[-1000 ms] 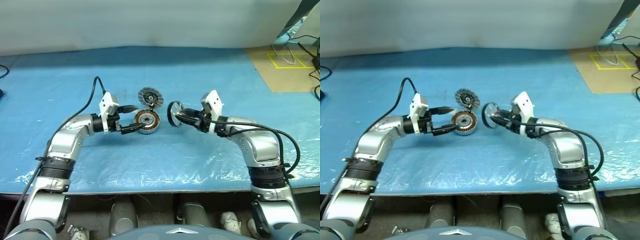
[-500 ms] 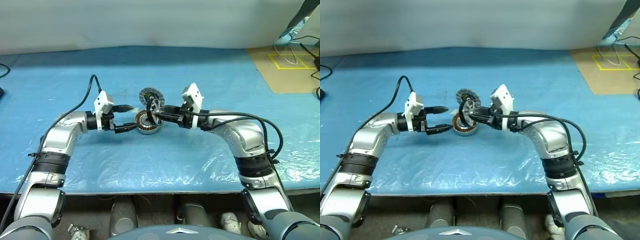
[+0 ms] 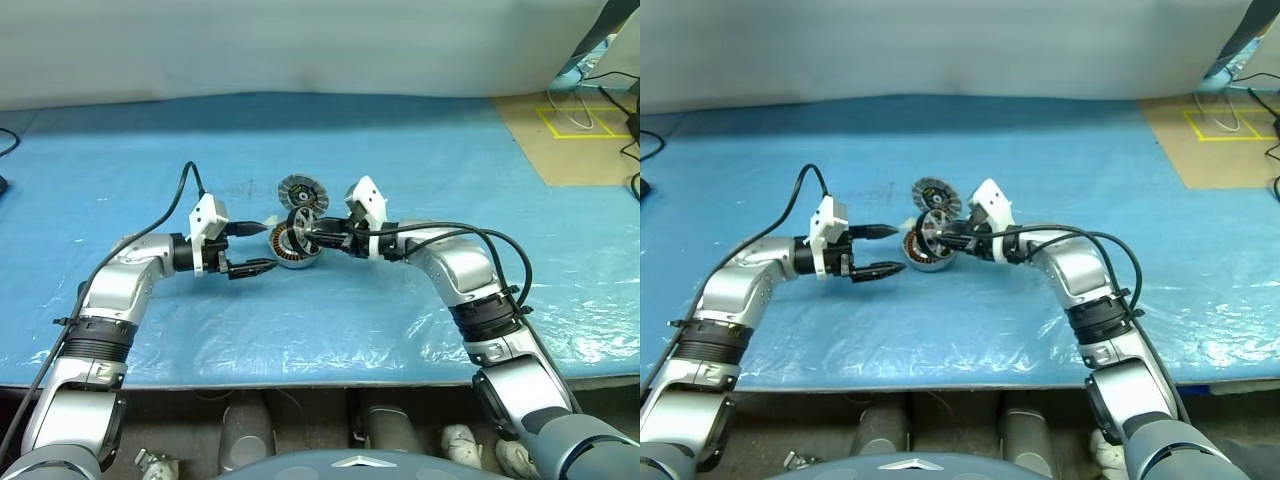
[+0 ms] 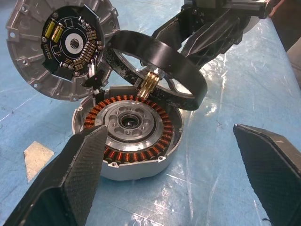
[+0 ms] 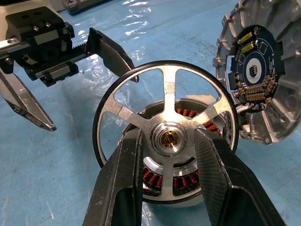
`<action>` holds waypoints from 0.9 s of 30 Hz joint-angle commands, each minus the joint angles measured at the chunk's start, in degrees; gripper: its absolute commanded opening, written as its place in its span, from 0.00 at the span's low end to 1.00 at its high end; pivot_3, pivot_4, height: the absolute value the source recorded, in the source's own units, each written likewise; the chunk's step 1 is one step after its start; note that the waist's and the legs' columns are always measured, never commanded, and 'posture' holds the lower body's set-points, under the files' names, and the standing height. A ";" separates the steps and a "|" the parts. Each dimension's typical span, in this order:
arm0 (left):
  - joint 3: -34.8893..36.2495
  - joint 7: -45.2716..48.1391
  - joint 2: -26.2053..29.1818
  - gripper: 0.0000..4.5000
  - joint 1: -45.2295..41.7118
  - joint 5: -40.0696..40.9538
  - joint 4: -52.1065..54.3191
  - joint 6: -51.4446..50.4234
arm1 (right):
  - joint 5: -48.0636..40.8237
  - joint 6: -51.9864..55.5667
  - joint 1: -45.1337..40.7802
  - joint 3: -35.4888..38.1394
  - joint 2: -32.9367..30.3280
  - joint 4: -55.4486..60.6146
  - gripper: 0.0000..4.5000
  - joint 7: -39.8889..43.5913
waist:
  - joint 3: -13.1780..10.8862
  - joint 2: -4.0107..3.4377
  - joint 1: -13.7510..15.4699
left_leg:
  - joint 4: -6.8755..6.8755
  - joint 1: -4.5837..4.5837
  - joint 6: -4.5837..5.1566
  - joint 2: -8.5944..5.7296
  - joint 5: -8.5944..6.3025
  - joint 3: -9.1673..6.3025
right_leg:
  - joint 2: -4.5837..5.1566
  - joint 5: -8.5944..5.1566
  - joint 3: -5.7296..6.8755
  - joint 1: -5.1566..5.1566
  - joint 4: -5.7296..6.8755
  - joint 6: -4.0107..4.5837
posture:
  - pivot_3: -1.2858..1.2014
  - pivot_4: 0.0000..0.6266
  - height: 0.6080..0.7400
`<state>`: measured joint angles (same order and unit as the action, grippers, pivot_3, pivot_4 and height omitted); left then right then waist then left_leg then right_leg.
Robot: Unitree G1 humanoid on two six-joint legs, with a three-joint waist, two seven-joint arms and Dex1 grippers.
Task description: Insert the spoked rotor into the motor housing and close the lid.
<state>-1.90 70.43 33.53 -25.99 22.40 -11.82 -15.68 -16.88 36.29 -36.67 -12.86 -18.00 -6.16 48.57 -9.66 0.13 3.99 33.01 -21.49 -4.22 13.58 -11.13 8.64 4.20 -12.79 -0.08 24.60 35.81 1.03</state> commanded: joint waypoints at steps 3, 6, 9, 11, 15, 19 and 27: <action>0.54 1.29 0.87 1.00 1.09 0.15 1.41 1.23 | 2.29 -3.19 -1.67 -0.88 0.18 -1.63 0.31 -0.11 | 0.00 0.00 0.01 | 0.00 0.00 0.00 0.00 0.00 0.00 | 0.00 0.00 0.00 0.00 -0.01 0.00 | 0.52 0.24 1.00; 0.51 1.34 0.63 1.00 1.13 -0.31 0.63 2.00 | 3.10 -3.60 -1.68 -1.37 -0.13 -1.37 0.31 0.29 | 0.00 0.00 0.01 | 0.00 0.00 0.00 0.00 0.00 0.00 | 0.00 0.01 0.01 0.00 0.00 -0.01 | 0.52 0.24 1.00; 0.38 1.26 0.37 1.00 1.22 -0.44 0.74 2.14 | 3.65 -4.07 -1.79 -1.89 -0.49 -1.12 0.31 1.25 | 0.00 0.01 0.01 | 0.01 0.04 0.00 0.00 0.00 0.00 | 0.00 0.00 0.00 -0.05 0.01 -0.01 | 0.52 0.24 1.00; 0.35 1.07 0.09 1.00 1.11 -0.44 0.83 2.10 | 4.06 -4.26 -2.02 -2.29 -0.65 -1.27 0.31 1.83 | 0.00 0.00 0.01 | 0.01 0.12 0.00 0.00 0.00 0.00 | 0.00 -0.01 0.00 -0.11 0.01 0.02 | 0.52 0.24 1.00; 0.29 0.61 -0.32 1.00 0.82 -0.30 1.45 1.58 | 4.45 -4.17 -2.56 -2.30 -0.07 -2.17 0.31 2.06 | 0.00 0.00 0.01 | 0.01 0.15 0.00 0.00 0.00 0.00 | 0.00 -0.02 0.00 -0.15 0.01 0.03 | 0.52 0.24 1.00; 0.28 0.19 -0.58 1.00 0.58 -0.15 1.88 1.02 | 5.20 -4.11 -3.01 -3.14 0.17 -2.53 0.50 2.78 | 0.00 0.01 0.00 | 0.01 0.16 0.00 0.00 0.00 0.00 | 0.00 -0.02 0.00 -0.15 0.01 0.04 | 0.52 0.24 1.00; 0.62 -0.21 -0.80 1.00 1.23 0.81 3.83 -0.99 | 3.28 -2.26 -3.55 -0.87 -0.02 -1.07 0.72 4.06 | 0.00 0.01 0.02 | 0.01 0.14 0.01 0.01 0.00 0.00 | 0.00 -0.02 0.00 -0.15 0.00 0.04 | 0.52 0.24 1.00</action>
<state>-1.93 70.27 32.52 -24.59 22.16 -10.30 -16.32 -12.33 34.48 -38.75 -15.49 -17.81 -9.43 52.45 -9.66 0.14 4.02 33.02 -21.35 -4.22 13.59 -11.13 8.63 4.20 -12.82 -0.07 24.45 35.81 1.07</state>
